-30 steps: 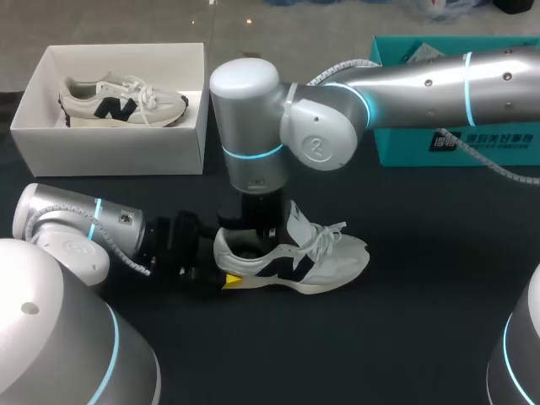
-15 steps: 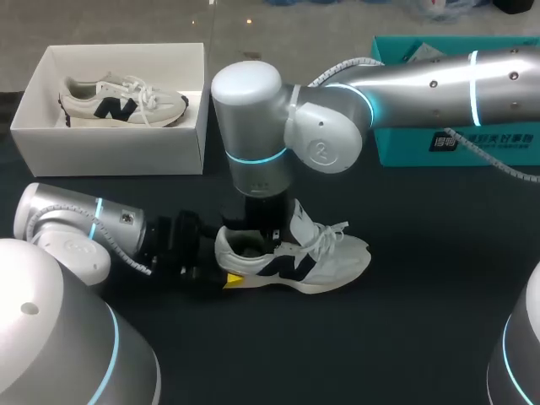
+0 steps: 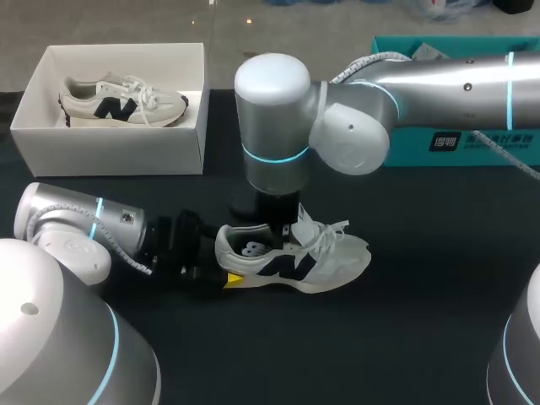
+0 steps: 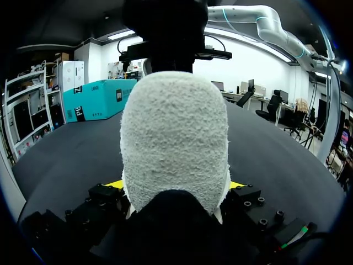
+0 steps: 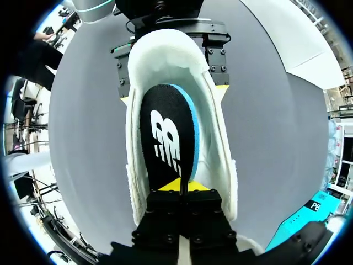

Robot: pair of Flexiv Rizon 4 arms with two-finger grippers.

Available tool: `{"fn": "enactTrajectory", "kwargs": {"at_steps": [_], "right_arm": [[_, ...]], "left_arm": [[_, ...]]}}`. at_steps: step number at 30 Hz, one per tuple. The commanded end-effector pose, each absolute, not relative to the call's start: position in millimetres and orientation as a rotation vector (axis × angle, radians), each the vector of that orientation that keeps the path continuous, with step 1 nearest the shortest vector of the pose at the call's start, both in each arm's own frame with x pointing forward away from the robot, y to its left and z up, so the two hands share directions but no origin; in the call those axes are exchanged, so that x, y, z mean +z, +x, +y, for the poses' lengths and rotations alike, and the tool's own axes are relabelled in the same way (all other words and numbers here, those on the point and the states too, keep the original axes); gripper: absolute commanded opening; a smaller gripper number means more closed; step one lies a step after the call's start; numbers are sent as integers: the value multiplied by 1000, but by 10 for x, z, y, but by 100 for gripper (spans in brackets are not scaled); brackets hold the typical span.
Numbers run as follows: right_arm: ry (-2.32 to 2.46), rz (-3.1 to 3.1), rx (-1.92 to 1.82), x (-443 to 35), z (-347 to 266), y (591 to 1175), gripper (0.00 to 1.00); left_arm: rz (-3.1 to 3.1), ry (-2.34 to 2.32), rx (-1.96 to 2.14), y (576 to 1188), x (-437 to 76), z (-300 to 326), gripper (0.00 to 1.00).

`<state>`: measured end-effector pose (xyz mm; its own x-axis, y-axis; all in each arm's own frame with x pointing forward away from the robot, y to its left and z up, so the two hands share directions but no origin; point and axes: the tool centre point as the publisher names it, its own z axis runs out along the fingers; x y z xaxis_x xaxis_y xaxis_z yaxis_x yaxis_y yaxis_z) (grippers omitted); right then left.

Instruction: Take the shoe out of the shoebox, open the shoe tongue, remove and reinsert the insole, then place the shoe into the shoebox

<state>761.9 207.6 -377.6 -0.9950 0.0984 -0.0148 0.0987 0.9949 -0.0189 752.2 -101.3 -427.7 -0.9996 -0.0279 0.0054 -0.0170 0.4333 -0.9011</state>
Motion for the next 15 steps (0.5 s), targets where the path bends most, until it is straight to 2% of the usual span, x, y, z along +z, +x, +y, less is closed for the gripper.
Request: {"fn": "enactTrajectory", "kwargs": {"at_steps": [1, 15], "right_arm": [[159, 3083, 111, -3606, 1990, 7598, 0], [95, 2943, 354, -3145, 2294, 7787, 0]], "left_arm": [[2652, -43, -1664, 7523, -4280, -1003, 0], [2652, -43, -1664, 7523, -4280, -1003, 0]]}}
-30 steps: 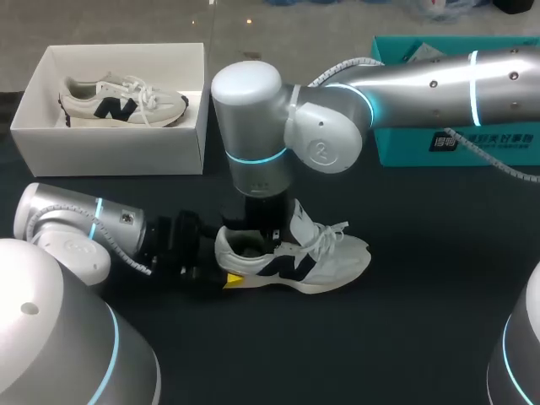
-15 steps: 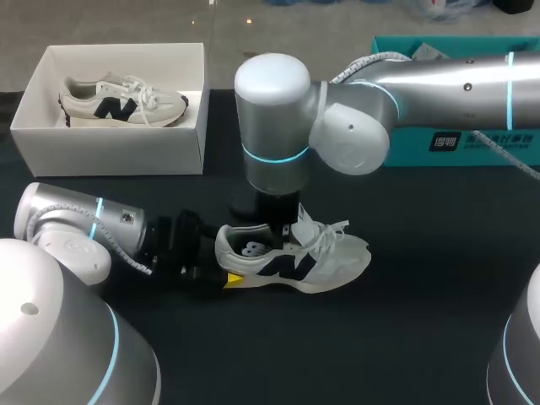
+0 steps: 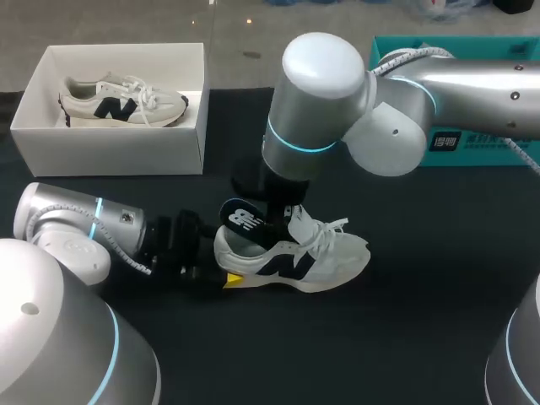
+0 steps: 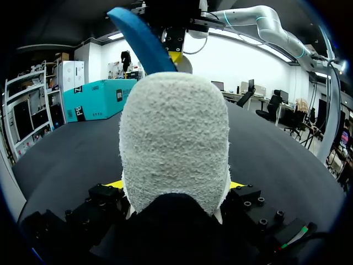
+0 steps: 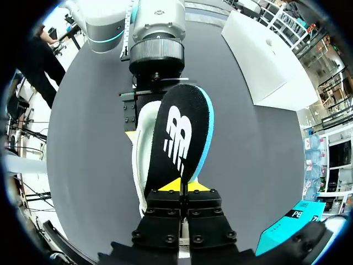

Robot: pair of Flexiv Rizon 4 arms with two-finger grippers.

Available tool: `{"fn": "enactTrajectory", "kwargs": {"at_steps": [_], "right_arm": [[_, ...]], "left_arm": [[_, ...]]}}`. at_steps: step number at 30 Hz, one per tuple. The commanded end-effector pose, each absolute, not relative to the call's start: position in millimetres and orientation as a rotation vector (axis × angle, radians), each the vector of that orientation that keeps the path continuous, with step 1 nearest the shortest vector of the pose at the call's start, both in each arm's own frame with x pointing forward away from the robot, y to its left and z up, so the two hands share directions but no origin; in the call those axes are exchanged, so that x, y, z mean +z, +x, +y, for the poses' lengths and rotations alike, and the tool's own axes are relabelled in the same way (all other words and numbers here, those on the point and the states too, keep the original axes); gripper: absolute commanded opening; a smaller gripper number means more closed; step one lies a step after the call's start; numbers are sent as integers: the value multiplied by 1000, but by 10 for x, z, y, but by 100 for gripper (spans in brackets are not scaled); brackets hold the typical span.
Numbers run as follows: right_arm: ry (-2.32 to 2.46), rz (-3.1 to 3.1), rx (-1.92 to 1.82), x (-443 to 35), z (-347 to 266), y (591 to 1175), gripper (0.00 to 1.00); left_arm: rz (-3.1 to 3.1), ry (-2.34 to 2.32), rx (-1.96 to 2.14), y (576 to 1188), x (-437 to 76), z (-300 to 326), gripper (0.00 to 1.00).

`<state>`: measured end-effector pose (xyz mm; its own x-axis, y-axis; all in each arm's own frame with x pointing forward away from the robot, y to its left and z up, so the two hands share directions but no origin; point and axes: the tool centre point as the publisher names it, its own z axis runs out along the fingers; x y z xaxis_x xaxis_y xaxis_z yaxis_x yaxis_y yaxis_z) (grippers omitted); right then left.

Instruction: Take the shoe out of the shoebox, open the shoe tongue, remove and reinsert the insole, then place the shoe into the shoebox

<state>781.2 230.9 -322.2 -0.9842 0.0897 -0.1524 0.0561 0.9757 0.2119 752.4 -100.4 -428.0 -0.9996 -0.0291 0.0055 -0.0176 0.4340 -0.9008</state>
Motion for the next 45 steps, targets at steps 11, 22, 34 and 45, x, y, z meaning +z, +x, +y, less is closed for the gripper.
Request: {"fn": "enactTrajectory", "kwargs": {"at_steps": [11, 22, 34, 45], "right_arm": [[-31, 2955, 483, -3191, 2564, 7824, 0], [-20, 3003, 534, -3388, 2521, 7813, 33], [-42, 3053, 540, -3485, 2461, 7786, 16], [-76, 3037, 619, -3403, 2590, 7789, 0]], "left_arm": [[2652, -43, -1664, 7523, -4280, -1003, 0], [2652, -43, -1664, 7523, -4280, -1003, 0], [2652, -43, -1664, 7523, -4280, -1003, 0], [2652, -43, -1664, 7523, -4280, -1003, 0]]}}
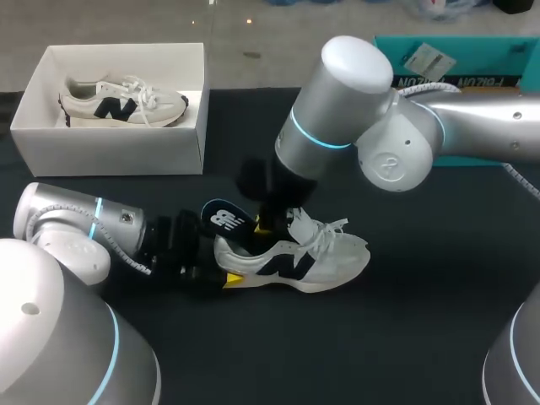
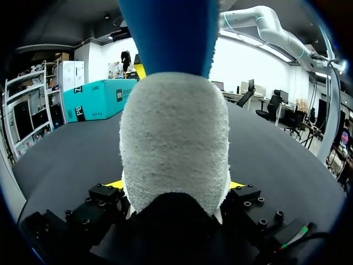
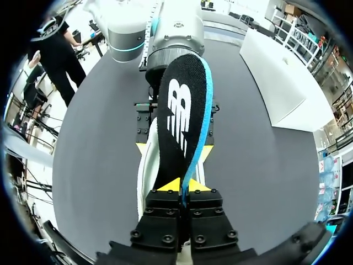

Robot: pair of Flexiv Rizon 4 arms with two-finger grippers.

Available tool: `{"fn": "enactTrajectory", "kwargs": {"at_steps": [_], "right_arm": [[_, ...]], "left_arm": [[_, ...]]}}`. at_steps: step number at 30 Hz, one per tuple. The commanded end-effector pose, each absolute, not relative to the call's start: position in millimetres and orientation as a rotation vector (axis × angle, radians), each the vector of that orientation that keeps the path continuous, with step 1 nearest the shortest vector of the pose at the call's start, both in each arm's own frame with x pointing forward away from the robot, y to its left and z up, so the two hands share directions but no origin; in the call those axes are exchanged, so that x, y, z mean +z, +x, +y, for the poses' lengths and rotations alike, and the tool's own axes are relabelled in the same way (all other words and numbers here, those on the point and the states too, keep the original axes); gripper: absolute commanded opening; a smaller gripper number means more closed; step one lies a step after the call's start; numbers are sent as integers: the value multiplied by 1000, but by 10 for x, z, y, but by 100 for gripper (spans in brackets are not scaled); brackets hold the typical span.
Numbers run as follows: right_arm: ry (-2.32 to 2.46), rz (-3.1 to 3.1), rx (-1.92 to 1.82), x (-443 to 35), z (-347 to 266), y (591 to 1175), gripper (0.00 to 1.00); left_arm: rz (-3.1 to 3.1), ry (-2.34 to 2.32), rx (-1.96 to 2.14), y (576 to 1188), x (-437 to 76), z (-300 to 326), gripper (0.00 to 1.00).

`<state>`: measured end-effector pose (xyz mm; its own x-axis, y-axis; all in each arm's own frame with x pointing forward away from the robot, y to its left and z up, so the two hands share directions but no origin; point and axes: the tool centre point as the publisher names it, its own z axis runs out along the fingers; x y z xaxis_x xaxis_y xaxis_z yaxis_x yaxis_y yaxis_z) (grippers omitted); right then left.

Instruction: Take the shoe out of the shoebox, open the shoe tongue, remove and reinsert the insole, then place the shoe into the shoebox

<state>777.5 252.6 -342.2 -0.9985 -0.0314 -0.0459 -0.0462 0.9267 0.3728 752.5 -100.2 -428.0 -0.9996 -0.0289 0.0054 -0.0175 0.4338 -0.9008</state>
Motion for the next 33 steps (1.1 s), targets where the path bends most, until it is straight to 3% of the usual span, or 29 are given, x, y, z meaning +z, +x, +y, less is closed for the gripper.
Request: {"fn": "enactTrajectory", "kwargs": {"at_steps": [1, 19, 33], "right_arm": [[-80, 3035, 626, -3374, 2610, 7796, 0], [-24, 2888, 1104, -2462, 2743, 7929, 0], [-24, 2888, 1104, -2462, 2743, 7929, 0]], "left_arm": [[2652, -43, -1664, 7523, -4280, -1003, 0], [2652, -43, -1664, 7523, -4280, -1003, 0], [2652, -43, -1664, 7523, -4280, -1003, 0]]}}
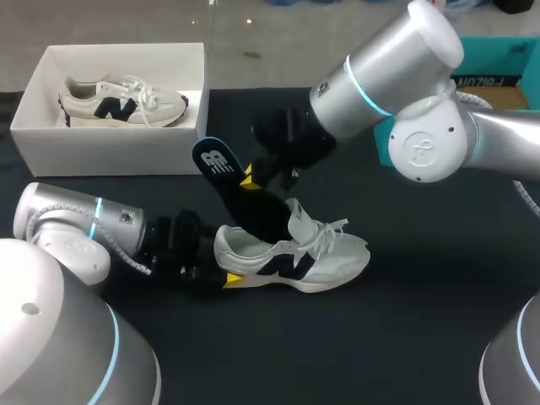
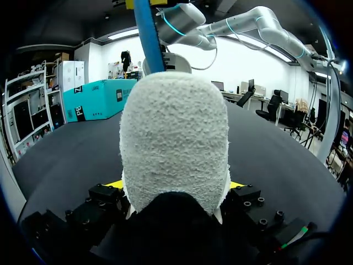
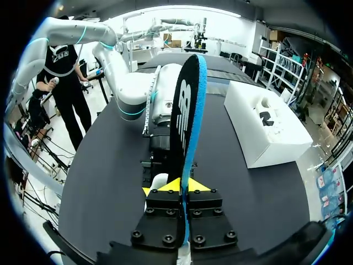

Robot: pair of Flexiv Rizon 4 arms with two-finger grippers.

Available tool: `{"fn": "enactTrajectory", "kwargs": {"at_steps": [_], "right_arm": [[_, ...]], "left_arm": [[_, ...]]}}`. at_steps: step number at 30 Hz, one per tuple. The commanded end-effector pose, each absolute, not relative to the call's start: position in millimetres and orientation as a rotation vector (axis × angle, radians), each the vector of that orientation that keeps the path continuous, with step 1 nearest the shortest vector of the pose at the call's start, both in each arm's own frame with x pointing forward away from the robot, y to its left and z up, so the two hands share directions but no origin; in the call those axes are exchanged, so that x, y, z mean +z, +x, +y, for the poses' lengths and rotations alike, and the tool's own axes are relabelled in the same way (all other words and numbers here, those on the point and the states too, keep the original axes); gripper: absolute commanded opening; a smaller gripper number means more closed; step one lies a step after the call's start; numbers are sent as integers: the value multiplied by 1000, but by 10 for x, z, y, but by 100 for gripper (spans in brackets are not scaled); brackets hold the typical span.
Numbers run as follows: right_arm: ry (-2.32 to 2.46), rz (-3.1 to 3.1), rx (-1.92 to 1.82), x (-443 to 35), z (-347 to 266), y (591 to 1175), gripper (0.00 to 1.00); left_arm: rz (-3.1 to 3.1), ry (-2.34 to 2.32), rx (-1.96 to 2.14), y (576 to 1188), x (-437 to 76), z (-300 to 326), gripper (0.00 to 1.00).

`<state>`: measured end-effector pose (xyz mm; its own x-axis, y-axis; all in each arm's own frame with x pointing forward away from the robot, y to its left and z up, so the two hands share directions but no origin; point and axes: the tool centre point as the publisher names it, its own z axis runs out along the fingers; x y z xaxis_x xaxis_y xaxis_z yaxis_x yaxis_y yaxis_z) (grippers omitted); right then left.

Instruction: Take the shoe out of the shoebox, open the shoe tongue, remove and reinsert the insole, then place the shoe into the shoebox

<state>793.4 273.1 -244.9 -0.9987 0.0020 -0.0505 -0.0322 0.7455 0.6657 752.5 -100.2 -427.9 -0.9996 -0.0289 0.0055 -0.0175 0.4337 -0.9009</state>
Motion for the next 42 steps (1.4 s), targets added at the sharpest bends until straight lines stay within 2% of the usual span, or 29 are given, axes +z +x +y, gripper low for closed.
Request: {"fn": "enactTrajectory", "kwargs": {"at_steps": [1, 5, 11, 24, 42], "right_arm": [[-24, 2888, 1104, -2462, 2743, 7929, 0], [-24, 2888, 1104, -2462, 2743, 7929, 0], [209, 2853, 1360, -1963, 2594, 8145, 0], [452, 2889, 1746, -1034, 2122, 8185, 0], [414, 2844, 1797, -969, 2002, 8213, 0]], "left_arm": [[2652, -43, -1664, 7523, -4280, -1003, 0], [2652, -43, -1664, 7523, -4280, -1003, 0], [2652, -43, -1664, 7523, -4280, -1003, 0], [2652, -43, -1664, 7523, -4280, -1003, 0], [2652, -43, -1664, 7523, -4280, -1003, 0]]}}
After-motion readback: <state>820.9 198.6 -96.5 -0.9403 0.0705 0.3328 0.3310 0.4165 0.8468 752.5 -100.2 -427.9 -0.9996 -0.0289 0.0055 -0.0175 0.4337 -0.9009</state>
